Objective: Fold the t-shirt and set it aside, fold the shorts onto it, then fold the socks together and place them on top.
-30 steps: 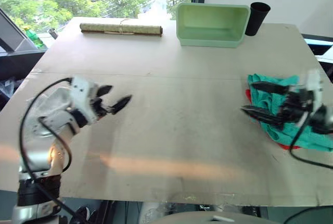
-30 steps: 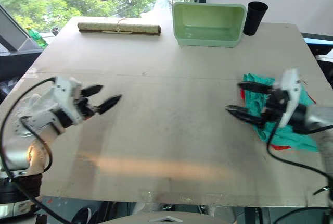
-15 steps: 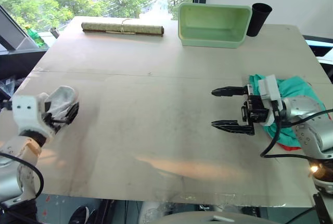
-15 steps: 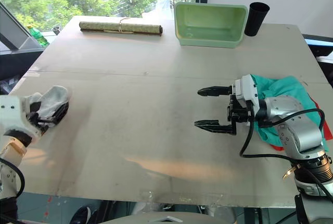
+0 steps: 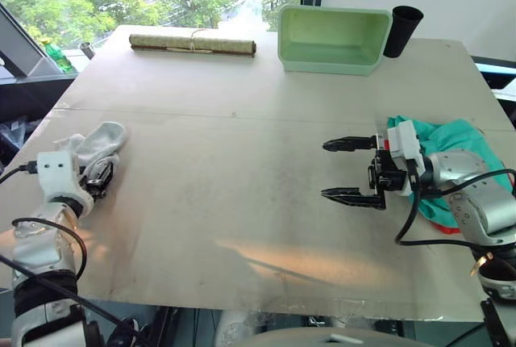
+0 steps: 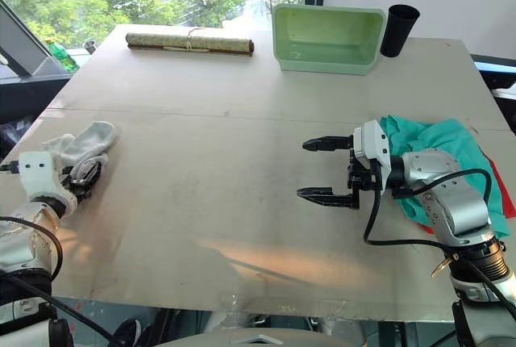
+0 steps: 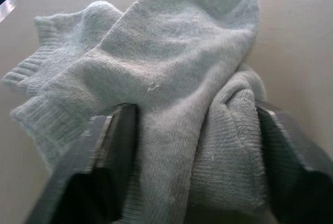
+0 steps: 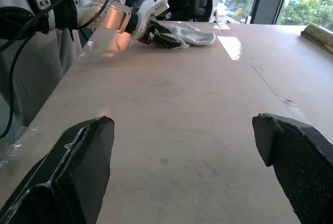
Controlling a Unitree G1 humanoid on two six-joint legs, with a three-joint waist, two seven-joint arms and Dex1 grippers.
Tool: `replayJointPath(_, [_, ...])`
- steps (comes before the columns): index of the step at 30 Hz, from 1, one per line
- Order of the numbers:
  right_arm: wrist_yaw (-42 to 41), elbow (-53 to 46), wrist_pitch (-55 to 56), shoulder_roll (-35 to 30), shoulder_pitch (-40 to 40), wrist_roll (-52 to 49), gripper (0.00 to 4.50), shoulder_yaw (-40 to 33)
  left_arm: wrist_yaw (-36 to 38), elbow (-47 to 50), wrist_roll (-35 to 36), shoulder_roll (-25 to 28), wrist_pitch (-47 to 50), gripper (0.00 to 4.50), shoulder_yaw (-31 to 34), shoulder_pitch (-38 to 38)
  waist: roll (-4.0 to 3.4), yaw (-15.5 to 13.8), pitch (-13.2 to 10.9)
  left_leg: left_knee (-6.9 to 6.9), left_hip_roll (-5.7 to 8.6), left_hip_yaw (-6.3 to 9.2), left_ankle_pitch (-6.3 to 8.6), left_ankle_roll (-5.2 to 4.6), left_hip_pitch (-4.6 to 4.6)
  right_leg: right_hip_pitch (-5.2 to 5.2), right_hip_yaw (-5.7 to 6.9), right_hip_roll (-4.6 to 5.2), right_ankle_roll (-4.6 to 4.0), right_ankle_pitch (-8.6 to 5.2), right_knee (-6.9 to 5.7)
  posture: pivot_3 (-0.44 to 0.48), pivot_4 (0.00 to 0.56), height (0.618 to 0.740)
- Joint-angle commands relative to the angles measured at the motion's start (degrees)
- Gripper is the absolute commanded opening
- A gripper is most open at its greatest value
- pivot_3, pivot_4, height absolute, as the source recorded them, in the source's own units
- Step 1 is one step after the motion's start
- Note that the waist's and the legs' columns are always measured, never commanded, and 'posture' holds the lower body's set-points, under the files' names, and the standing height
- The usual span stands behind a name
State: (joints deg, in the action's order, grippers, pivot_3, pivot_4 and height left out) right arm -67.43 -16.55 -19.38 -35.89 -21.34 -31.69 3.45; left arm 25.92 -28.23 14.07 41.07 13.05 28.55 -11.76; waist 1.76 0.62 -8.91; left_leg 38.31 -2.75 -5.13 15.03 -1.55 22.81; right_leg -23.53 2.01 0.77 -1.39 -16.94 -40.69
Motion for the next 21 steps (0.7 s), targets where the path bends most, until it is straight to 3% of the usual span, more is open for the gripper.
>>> replayJointPath(1, [1.77, -3.42, -0.06, -0.81, 0.65, -1.12, 4.5, -2.72, 5.3, -2.29, -0.71, -0.08, -0.93, 1.34, -3.76, 1.53, -0.09, 0.04, 0.05, 0.0, 0.0, 0.0, 0.0, -0.01, -0.01, 0.0, 0.0, 0.0, 0.0, 0.0, -0.01, 0.0, 0.15, 0.735])
replayJointPath(4, [2.75, -4.6, -0.59, -1.55, 1.96, -1.69, 4.5, -3.95, 9.64, 2.01, -0.02, -0.76, -0.2, 0.01, -6.71, 2.29, -0.26, -0.2, 0.15, 0.0, 0.1, -0.01, -0.01, 0.01, -0.01, 0.02, 0.01, 0.13, 0.0, 0.0, -0.01, 0.0, 0.15, 0.735])
replayJointPath(8, [3.8, -5.5, -1.24, -2.94, 4.32, -2.45, 4.5, -6.42, 12.72, 14.16, 1.94, -3.56, 5.15, 0.01, -12.48, 1.78, -0.34, -1.25, 0.19, 0.0, 0.24, 0.0, 0.0, 0.0, 0.0, 0.07, 0.05, 0.25, 0.01, -0.01, 0.02, 0.0, 0.15, 0.735])
replayJointPath(13, [4.37, -5.84, -1.3, -5.78, 8.47, -2.3, 4.5, -10.01, 13.38, 33.33, 4.49, -8.43, 17.25, 0.01, -24.12, -1.3, -0.34, -1.75, 0.19, 0.03, 0.39, 0.11, 0.01, -0.04, 0.11, 0.16, 0.13, 0.35, 0.03, -0.02, 0.17, 0.0, 0.15, 0.735])
replayJointPath(17, [5.45, -6.14, -0.96, -6.52, 10.31, -2.0, 4.5, -11.1, 13.31, 40.45, 5.46, -12.62, 24.98, 0.01, -32.72, -6.93, -0.21, -0.92, 0.12, 0.04, 0.4, 0.15, 0.02, -0.05, 0.12, 0.18, 0.11, 0.23, 0.05, -0.02, 0.22, 0.0, 0.15, 0.735])
replayJointPath(21, [6.27, -6.58, -0.31, -7.01, 11.88, -1.05, 4.5, -11.44, 12.56, 41.35, 2.59, -14.3, 26.92, 0.01, -39.4, -9.97, -0.2, 0.34, 0.11, -0.01, 0.39, 0.39, 0.0, -0.03, -0.01, 0.18, -0.09, -0.01, 0.05, -0.02, 0.16, 0.0, 0.15, 0.735])
